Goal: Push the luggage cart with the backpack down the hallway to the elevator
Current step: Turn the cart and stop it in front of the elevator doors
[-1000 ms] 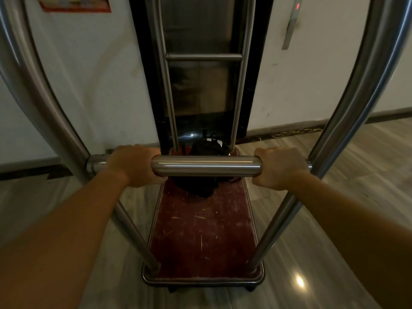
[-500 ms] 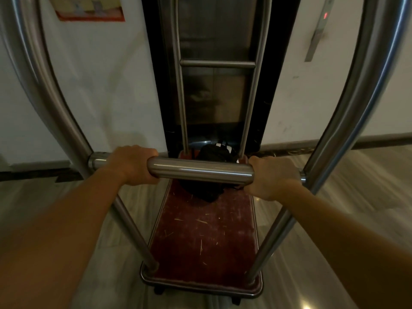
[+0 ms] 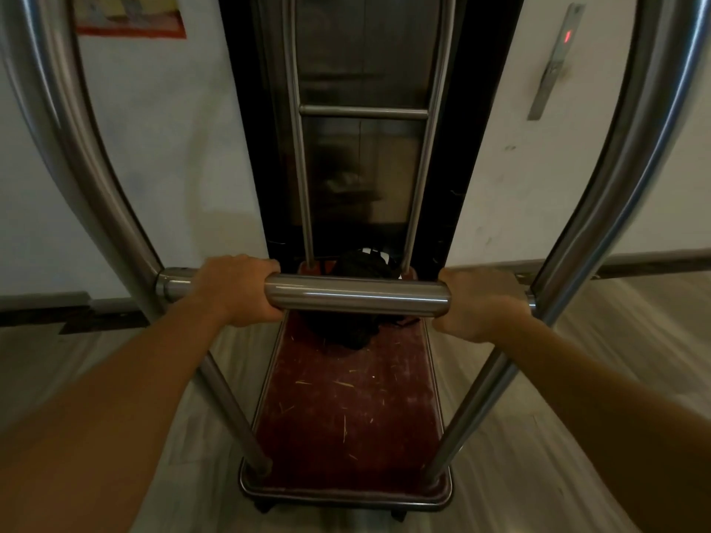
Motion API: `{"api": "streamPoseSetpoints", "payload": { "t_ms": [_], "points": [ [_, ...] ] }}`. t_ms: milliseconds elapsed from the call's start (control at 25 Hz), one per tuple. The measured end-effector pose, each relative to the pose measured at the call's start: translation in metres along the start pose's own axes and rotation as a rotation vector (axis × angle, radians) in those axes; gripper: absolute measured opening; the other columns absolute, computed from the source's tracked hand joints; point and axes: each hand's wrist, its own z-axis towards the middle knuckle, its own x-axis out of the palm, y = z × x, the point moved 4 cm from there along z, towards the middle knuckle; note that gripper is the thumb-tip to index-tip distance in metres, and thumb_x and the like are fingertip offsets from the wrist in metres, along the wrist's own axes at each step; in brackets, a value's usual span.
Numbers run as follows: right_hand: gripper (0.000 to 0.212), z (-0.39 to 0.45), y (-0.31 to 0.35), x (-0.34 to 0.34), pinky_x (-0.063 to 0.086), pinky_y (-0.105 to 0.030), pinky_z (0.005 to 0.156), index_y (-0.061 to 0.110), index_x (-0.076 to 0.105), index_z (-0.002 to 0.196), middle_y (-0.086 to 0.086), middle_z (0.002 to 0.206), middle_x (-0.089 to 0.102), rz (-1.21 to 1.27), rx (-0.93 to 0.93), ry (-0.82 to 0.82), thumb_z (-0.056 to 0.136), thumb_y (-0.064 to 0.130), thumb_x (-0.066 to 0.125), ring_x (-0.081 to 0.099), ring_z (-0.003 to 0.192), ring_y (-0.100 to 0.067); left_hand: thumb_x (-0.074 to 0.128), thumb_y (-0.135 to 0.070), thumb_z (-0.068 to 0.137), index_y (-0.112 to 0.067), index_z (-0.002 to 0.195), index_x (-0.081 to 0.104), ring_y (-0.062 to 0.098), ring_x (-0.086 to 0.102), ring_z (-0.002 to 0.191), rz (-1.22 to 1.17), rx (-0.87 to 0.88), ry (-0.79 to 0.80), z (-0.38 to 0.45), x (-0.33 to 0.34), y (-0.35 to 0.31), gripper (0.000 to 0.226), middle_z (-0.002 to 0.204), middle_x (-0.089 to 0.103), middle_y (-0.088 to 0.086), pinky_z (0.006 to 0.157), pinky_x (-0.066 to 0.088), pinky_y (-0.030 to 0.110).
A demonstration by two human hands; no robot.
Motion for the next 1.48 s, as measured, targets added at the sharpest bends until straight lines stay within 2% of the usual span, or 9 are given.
{"api": "streamPoseSetpoints", "payload": {
  "t_ms": [160,240,440,600,720,840,1040,1280,1480],
  "points": [
    [0.051,0.032,-0.036,0.004,0.052,-0.037,0.068,0.039,0.053,0.096,0.012,0.078,0.062,0.013,0.022,0.037,0.053,0.068,0.049,0.057,0.067,-0.013,0.055,-0.068,0.051,-0.038,0.080,0.051,0.011,0.048,0.055,0.000,0.003,-0.006,0.040,0.008,-0.015,0.042,0.065,0.052,-0.013,0.054,0.032,0.030],
    [0.051,0.052,-0.057,0.005,0.051,-0.037,0.066,0.039,0.052,0.091,0.012,0.076,0.061,0.024,0.043,0.032,0.049,0.068,0.046,0.057,0.066,-0.013,0.056,-0.068,0.052,-0.038,0.081,0.050,0.011,0.047,0.054,0.011,0.007,-0.009,0.065,0.012,-0.022,0.043,0.065,0.051,-0.013,0.052,0.033,0.030],
    [0.038,0.089,-0.101,0.007,0.046,-0.032,0.062,0.048,0.042,0.083,0.019,0.066,0.049,0.048,0.046,0.039,0.050,0.061,0.057,0.055,0.065,-0.009,0.054,-0.069,0.052,-0.036,0.085,0.053,0.010,0.046,0.051,0.026,0.036,-0.043,0.113,0.023,-0.044,0.046,0.062,0.046,-0.014,0.046,0.028,0.028],
    [0.032,0.122,-0.130,0.010,0.033,-0.025,0.052,0.040,0.044,0.076,0.018,0.064,0.050,0.068,0.028,0.065,0.053,0.054,0.062,0.047,0.059,0.000,0.053,-0.069,0.056,-0.033,0.088,0.053,0.011,0.050,0.054,0.025,0.026,-0.044,0.150,0.030,-0.057,0.048,0.066,0.052,-0.011,0.049,0.038,0.029],
    [0.034,0.145,-0.157,0.013,0.036,-0.028,0.055,0.038,0.048,0.077,0.018,0.063,0.052,0.035,0.018,0.022,0.051,0.057,0.058,0.050,0.057,-0.004,0.057,-0.067,0.060,-0.031,0.090,0.054,0.011,0.049,0.054,0.027,0.009,-0.042,0.174,0.031,-0.070,0.047,0.067,0.052,-0.010,0.049,0.038,0.029],
    [0.035,0.166,-0.181,0.016,0.033,-0.027,0.053,0.039,0.048,0.077,0.020,0.061,0.051,-0.015,-0.008,0.002,0.049,0.059,0.056,0.045,0.054,0.001,0.060,-0.065,0.060,-0.030,0.091,0.054,0.010,0.048,0.053,0.026,-0.014,-0.036,0.196,0.033,-0.085,0.047,0.065,0.048,-0.011,0.048,0.036,0.029],
    [0.039,0.195,-0.217,0.023,0.040,-0.030,0.058,0.042,0.047,0.081,0.019,0.065,0.052,-0.003,-0.058,0.016,0.050,0.064,0.053,0.050,0.058,-0.003,0.058,-0.068,0.059,-0.032,0.097,0.053,0.013,0.052,0.060,0.033,-0.089,0.013,0.229,0.040,-0.101,0.053,0.073,0.053,-0.010,0.054,0.039,0.031],
    [0.042,0.221,-0.249,0.031,0.040,-0.030,0.056,0.040,0.048,0.083,0.019,0.067,0.055,0.016,-0.117,-0.017,0.055,0.066,0.065,0.049,0.057,-0.001,0.055,-0.070,0.054,-0.035,0.089,0.051,0.011,0.051,0.058,0.017,-0.127,0.007,0.255,0.043,-0.117,0.049,0.070,0.054,-0.011,0.054,0.036,0.031],
    [0.040,0.226,-0.255,0.031,0.036,-0.027,0.054,0.041,0.048,0.082,0.020,0.063,0.051,0.035,-0.143,-0.027,0.051,0.064,0.058,0.046,0.055,0.001,0.052,-0.072,0.052,-0.038,0.085,0.049,0.011,0.050,0.056,0.012,-0.128,-0.015,0.261,0.043,-0.121,0.047,0.068,0.053,-0.012,0.051,0.034,0.030]
  ]
}}
